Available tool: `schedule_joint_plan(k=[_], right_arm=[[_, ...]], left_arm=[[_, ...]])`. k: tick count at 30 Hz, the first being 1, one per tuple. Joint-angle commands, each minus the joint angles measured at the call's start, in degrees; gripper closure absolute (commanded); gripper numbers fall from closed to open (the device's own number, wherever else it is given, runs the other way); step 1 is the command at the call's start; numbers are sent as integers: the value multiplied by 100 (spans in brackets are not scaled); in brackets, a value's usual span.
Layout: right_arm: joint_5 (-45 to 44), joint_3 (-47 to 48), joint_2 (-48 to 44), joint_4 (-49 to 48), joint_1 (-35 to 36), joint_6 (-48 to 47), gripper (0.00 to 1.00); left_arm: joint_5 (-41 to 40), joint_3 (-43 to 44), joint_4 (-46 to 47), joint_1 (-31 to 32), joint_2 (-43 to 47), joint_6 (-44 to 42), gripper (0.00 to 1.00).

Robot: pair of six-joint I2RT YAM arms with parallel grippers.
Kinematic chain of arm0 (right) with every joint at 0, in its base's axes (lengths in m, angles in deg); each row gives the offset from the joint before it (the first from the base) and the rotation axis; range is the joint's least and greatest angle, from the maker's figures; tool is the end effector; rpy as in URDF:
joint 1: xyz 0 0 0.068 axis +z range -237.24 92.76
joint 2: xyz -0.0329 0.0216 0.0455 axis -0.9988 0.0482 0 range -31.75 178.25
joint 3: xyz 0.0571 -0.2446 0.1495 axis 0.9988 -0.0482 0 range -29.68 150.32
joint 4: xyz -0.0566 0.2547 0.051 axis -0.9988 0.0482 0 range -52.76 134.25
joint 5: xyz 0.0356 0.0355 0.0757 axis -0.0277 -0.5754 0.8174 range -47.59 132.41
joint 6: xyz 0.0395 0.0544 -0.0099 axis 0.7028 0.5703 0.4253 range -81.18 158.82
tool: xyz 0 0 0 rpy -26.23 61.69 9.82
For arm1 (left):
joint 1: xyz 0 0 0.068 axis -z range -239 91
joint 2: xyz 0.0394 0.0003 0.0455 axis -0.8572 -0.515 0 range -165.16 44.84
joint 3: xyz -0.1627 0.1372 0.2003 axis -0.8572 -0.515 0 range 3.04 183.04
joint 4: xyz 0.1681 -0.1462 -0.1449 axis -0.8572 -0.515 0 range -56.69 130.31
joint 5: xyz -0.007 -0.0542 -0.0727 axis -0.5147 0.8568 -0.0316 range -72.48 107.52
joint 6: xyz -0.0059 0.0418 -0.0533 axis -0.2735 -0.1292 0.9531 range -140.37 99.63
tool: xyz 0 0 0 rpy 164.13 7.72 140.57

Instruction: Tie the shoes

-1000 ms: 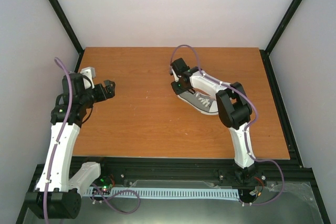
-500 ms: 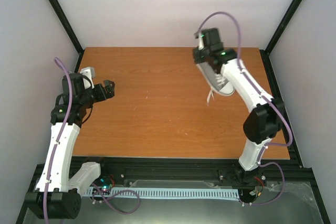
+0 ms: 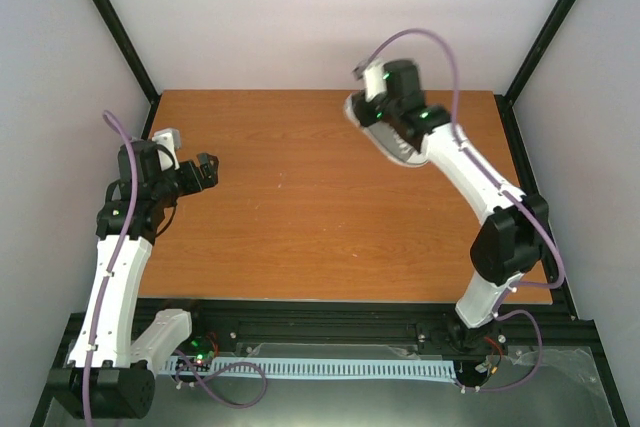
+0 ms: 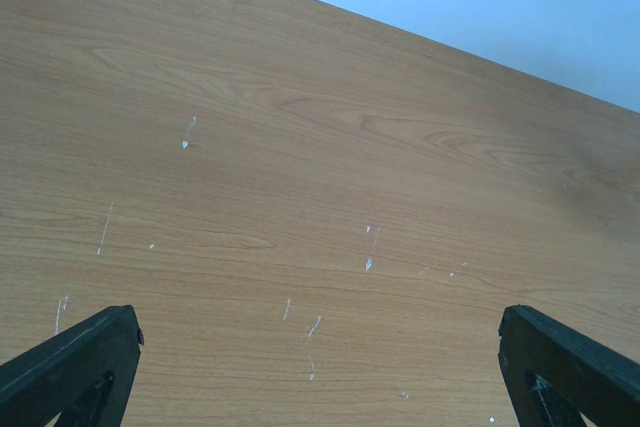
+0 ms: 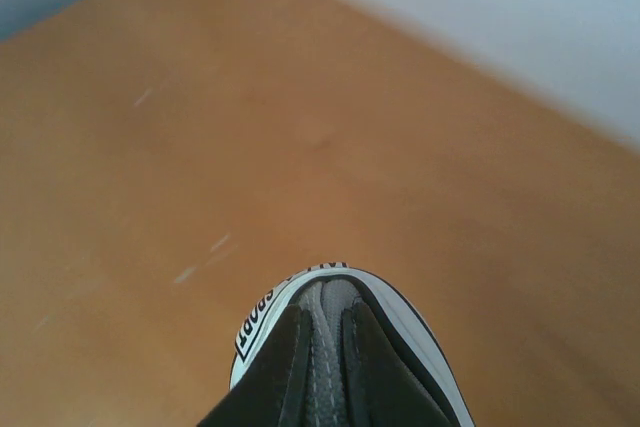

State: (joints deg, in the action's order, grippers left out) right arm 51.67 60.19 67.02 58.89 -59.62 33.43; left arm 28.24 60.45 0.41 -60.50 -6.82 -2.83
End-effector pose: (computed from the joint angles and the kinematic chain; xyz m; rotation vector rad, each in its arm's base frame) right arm 0.3764 0.2068 0.3500 -0.6959 2.0044 0.4017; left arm 0.1920 -0.0051 0.3493 -0.2530 2.1629 -0.3630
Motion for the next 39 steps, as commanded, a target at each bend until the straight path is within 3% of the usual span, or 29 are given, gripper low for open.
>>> schedule_joint_plan(k=[1, 3, 4, 7, 10, 11, 12, 17, 22, 27, 32, 35, 39], right_arm=[[840, -1399, -337, -872, 867, -134, 97], [742, -1908, -486, -1044, 1276, 67, 96], [712, -2147, -568, -1101, 1451, 180, 90], [307, -2799, -1021, -1209, 2109, 353, 49], [-148, -3189, -1511, -1075, 2534, 495, 24], [-219, -3278, -1790, -988, 2545, 598, 9], [-373, -3381, -1989, -903, 2547, 711, 2], [-1404, -4218, -3143, -741, 2460, 1672, 0], [-2146, -5177, -3873, -585, 2028, 3670, 0], [-2707, -6256, -4787, -761, 1768, 5608, 0], [-2262, -7010, -5564, -1536, 1616, 6092, 0], [-2183, -6985, -5428, -1517, 1602, 5933, 0], [-1886, -6782, -4792, -1593, 1498, 5675, 0]], left_arm=[[104, -27, 52, -14, 100, -152, 0], [191, -51, 74, -9, 99, -163, 0], [215, -66, 85, -8, 95, -163, 0], [250, -82, 81, -8, 69, -157, 0], [396, -126, 169, -8, 41, -123, 0], [567, -196, 255, -12, 53, -54, 0], [817, -281, 349, -9, 79, 63, 0], [2220, -1146, 1649, 130, 422, 1449, 0], [1586, -1795, 2113, 1440, 469, 2034, 0], [1534, -2398, 3012, 2614, -299, 2548, 0], [1592, -2595, 3618, 3351, -1108, 2695, 0], [1831, -2668, 4280, 3598, -1509, 2843, 0], [1456, -2305, 3889, 3971, -2200, 2333, 0]])
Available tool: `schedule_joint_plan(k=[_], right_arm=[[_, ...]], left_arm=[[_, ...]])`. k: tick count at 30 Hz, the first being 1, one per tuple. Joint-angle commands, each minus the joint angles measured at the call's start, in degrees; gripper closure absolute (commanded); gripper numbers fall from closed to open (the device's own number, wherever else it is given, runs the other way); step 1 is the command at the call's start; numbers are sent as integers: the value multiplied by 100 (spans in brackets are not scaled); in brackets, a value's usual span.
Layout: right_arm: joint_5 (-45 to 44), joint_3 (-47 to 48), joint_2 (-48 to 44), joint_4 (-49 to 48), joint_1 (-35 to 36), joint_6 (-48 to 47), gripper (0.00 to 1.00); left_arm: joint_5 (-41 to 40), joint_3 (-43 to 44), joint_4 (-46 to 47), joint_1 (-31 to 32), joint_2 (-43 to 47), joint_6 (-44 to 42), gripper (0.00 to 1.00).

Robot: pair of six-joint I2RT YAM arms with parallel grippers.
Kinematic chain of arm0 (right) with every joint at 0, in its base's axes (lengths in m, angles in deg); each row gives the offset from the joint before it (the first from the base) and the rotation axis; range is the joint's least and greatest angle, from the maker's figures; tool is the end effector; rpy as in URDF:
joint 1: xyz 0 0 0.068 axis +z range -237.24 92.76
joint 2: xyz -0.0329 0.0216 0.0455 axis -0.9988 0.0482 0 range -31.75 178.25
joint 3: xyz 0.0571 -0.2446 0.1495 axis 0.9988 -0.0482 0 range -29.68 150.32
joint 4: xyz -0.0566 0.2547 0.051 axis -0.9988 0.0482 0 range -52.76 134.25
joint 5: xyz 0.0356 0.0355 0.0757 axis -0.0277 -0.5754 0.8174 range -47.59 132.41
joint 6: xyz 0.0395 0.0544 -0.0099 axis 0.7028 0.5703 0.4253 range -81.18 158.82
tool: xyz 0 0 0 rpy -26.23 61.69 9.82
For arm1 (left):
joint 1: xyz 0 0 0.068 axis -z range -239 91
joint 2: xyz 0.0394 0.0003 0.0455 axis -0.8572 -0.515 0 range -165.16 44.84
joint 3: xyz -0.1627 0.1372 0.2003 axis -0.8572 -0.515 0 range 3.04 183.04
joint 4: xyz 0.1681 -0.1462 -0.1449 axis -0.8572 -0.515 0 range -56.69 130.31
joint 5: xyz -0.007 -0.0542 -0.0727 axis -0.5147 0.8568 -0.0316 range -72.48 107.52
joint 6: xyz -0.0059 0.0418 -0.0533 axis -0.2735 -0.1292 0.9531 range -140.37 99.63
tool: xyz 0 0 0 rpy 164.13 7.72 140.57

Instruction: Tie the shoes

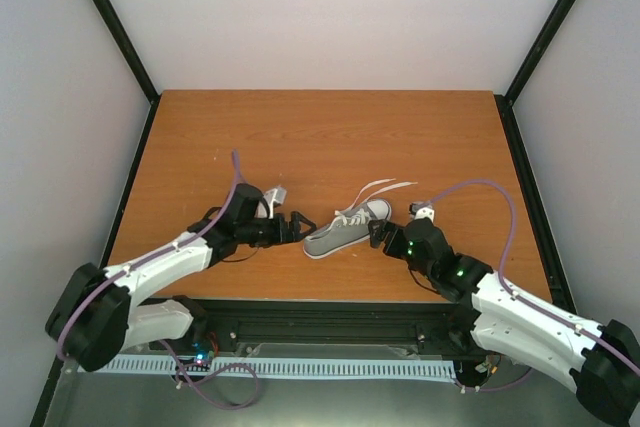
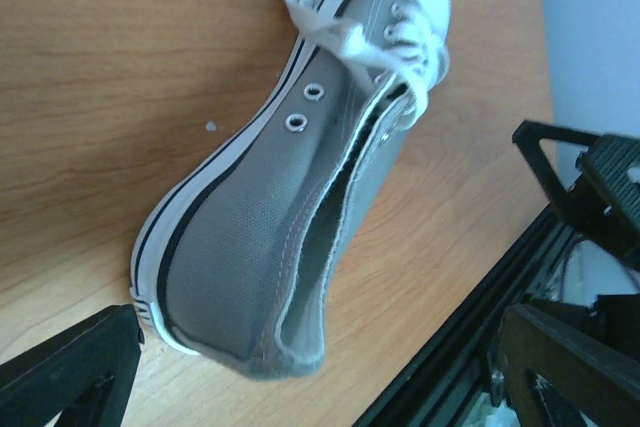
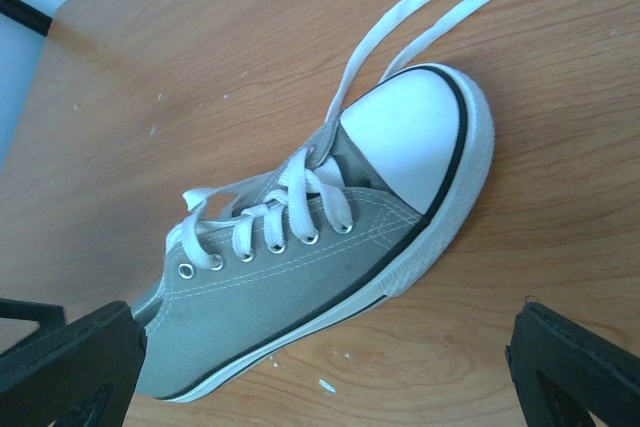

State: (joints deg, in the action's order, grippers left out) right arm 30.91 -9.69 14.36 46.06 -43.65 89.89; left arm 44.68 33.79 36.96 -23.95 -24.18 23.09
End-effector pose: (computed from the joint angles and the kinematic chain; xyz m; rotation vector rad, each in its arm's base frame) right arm 0.1365 0.1149 0.1892 0.2656 2.2435 0.7106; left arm 0.1847 -0.1600 0.1898 0.0879 2.5286 -1.1856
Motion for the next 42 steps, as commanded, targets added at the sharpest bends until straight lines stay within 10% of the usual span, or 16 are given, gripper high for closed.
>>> schedule_joint_plan(k=[1, 12, 19, 29, 42], right_arm=[[266, 268, 650, -318, -139, -27, 0], [857, 529, 1131, -528, -659, -954, 0], [197, 1267, 226, 995, -659, -2122, 0], [867, 2813, 1642, 1803, -288, -3538, 5], [259, 4612, 4941, 2098, 700, -3318, 32]], left_arm=[[-221, 411, 216, 372, -591, -320, 0], [267, 1148, 624, 2004, -1800, -641, 0], [-1483, 1859, -1179, 2153, -1126, -1062, 0], [-1215, 3713, -3752, -261, 79, -1986, 0], [-2397, 3581, -3699, -2146, 785, -2487, 0]])
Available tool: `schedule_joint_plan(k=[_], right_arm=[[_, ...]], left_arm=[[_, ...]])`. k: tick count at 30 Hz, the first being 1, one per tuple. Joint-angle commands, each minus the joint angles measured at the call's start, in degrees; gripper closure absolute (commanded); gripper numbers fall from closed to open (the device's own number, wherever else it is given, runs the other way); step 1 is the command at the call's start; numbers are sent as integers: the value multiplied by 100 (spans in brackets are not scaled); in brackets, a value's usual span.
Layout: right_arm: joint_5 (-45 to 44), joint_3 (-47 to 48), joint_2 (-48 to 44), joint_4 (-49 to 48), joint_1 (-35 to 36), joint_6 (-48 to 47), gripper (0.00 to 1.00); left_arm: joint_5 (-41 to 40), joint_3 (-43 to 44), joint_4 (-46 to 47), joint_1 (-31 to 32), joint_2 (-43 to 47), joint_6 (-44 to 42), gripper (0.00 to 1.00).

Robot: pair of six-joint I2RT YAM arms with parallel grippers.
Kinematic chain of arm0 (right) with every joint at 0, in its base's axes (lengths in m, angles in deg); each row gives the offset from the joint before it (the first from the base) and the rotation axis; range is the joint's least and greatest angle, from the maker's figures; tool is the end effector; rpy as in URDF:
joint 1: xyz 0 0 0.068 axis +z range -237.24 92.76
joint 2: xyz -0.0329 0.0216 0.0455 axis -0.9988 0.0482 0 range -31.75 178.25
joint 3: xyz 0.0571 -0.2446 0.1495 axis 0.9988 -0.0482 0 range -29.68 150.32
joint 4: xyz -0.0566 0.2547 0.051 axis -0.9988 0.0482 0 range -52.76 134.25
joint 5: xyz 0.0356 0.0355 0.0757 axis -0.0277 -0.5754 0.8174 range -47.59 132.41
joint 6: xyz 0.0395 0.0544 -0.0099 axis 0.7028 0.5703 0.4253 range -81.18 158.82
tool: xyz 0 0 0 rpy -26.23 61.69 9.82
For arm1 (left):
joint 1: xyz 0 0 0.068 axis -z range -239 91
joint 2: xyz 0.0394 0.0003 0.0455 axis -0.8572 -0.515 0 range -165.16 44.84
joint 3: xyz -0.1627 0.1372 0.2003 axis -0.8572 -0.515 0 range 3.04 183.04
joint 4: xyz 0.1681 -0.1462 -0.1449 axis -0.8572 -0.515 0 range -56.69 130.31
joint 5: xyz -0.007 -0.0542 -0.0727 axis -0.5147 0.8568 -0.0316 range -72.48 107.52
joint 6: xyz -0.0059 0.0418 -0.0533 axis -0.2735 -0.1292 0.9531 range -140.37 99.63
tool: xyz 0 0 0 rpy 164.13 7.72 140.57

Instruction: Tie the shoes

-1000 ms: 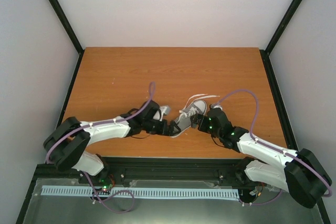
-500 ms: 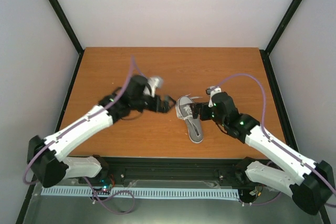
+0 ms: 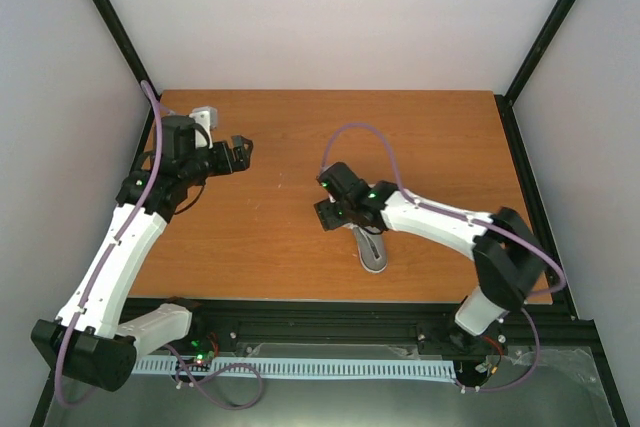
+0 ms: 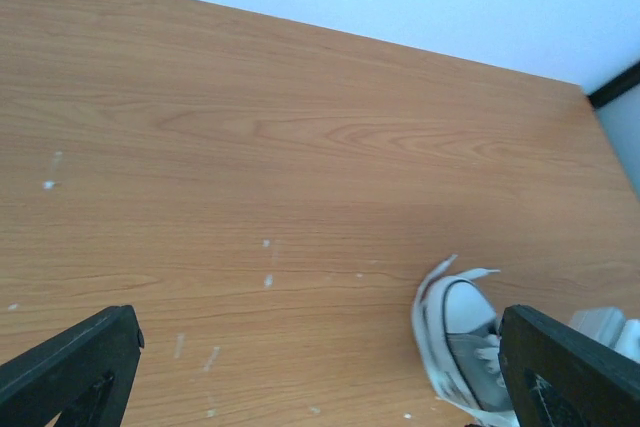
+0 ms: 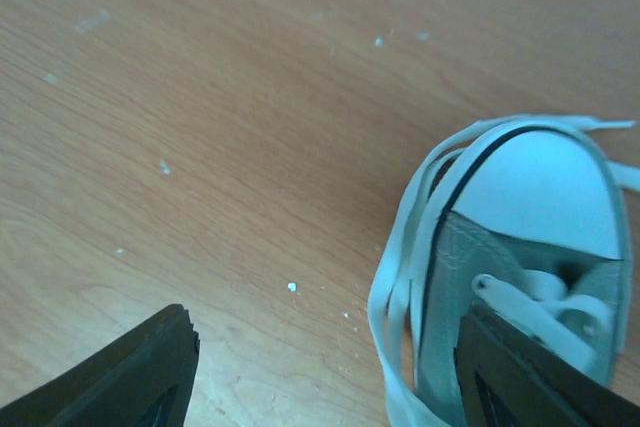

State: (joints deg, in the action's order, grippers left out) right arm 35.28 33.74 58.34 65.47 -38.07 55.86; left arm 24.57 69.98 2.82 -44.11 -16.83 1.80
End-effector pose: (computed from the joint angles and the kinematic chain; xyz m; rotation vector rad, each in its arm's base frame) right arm 0.2302 0.2560 0.2343 -0.6560 2.4600 0.3068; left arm 0.2271 -0.0673 0.3778 -0.0641 2.1707 -0.5075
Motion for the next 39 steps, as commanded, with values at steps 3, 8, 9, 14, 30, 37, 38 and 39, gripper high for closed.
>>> schedule_joint_plan(k=[3, 8, 9, 14, 30, 37, 38, 39], right_arm=[[-426, 469, 978, 122, 146, 210, 34], [-473, 888, 1604, 56, 129, 164, 34], [-439, 963, 1749, 49, 128, 158, 34], [-664, 1215, 2289, 178, 30, 295, 36], [-1191, 1130, 2413, 450, -338, 756, 32], [-626, 1380, 2713, 239, -585, 673, 38], [-465, 1410, 2749, 181, -637, 639, 40], [-338, 1450, 2808, 162, -673, 608, 41]], left_arm=[[-207, -181, -186, -137, 145, -342, 0], [-44, -158, -242, -136, 80, -354, 0], [-48, -155, -260, -138, 72, -358, 0], [-63, -189, -281, -136, 63, -374, 0], [109, -163, -316, -136, -12, -416, 0], [274, -162, -321, -136, -61, -416, 0], [288, -163, -317, -136, -65, -412, 0], [296, -168, -317, -136, -65, -410, 0]])
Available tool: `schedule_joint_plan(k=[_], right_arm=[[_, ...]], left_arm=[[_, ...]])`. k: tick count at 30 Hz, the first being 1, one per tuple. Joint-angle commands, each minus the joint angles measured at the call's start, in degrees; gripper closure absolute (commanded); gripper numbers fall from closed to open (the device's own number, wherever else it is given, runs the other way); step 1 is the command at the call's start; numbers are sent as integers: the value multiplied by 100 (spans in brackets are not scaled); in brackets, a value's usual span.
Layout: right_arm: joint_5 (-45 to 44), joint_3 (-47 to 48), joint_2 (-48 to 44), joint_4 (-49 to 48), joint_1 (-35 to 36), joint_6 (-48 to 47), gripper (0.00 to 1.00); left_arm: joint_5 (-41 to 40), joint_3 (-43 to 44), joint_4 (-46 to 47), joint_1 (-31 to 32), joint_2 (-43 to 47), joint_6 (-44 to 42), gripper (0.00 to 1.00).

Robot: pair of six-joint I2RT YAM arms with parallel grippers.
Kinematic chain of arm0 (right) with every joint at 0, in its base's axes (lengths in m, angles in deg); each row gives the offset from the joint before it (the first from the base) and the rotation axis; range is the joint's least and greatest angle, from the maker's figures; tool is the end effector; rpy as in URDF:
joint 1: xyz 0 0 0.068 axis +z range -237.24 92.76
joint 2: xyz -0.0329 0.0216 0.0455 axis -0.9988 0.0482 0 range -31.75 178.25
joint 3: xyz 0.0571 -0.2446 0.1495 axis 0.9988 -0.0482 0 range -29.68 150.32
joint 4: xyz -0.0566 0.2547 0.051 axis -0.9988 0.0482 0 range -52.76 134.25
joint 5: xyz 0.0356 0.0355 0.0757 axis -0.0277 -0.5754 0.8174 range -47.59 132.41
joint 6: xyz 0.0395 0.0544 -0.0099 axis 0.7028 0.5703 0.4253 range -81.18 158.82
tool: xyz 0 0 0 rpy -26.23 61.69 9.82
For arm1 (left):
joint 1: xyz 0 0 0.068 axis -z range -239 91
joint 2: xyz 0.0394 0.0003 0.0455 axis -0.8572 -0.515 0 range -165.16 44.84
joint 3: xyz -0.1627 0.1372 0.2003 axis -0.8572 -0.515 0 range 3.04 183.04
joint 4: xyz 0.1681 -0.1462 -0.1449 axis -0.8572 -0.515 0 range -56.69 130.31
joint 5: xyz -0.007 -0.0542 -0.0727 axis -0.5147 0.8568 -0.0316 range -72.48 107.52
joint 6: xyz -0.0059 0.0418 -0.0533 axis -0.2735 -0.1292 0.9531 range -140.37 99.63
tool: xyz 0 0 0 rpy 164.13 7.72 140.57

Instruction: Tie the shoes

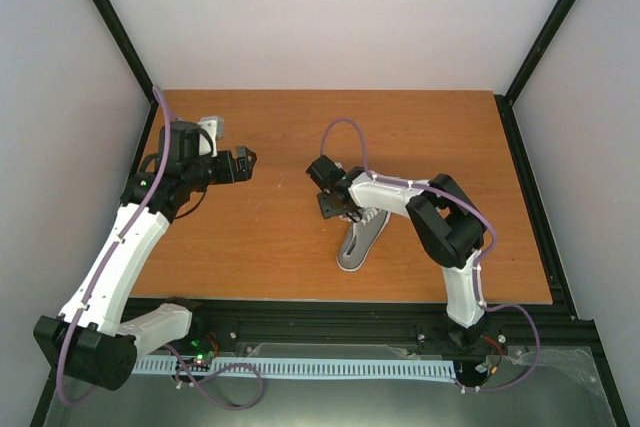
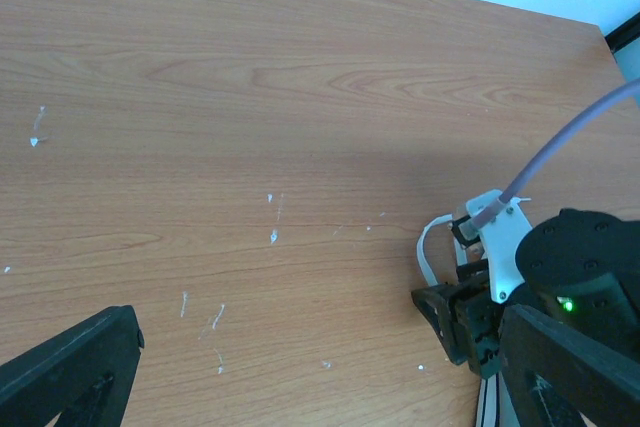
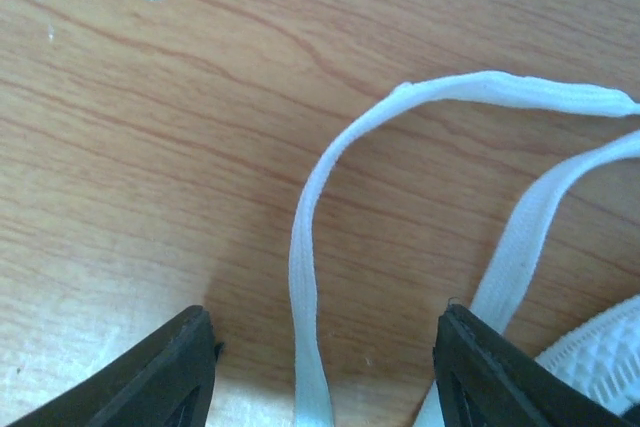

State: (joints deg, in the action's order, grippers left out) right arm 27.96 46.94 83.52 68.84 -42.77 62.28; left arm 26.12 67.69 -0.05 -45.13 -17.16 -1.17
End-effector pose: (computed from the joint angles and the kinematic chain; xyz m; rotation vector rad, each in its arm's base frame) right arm 0.3068 0.2821 0.1420 -0.4362 2.6822 -0.0215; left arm 0.2257 -0.0641 0.3575 -0.0217 2.2638 -0.4793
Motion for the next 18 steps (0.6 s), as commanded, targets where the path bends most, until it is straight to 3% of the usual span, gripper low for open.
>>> schedule_joint_plan(k=[1, 3, 8, 18], right_arm=[[467, 195, 378, -159, -236, -52, 44], [565, 311, 489, -143, -269, -100, 55], [869, 323, 251, -227, -281, -191, 96], [1065, -1403, -2836, -555, -206, -123, 97]], left_arm=[[149, 53, -27, -38, -34, -110, 0], [176, 42, -18, -33, -39, -112, 0], [241, 36, -22, -33, -82, -101, 0], [772, -87, 156, -33, -200, -41, 0]])
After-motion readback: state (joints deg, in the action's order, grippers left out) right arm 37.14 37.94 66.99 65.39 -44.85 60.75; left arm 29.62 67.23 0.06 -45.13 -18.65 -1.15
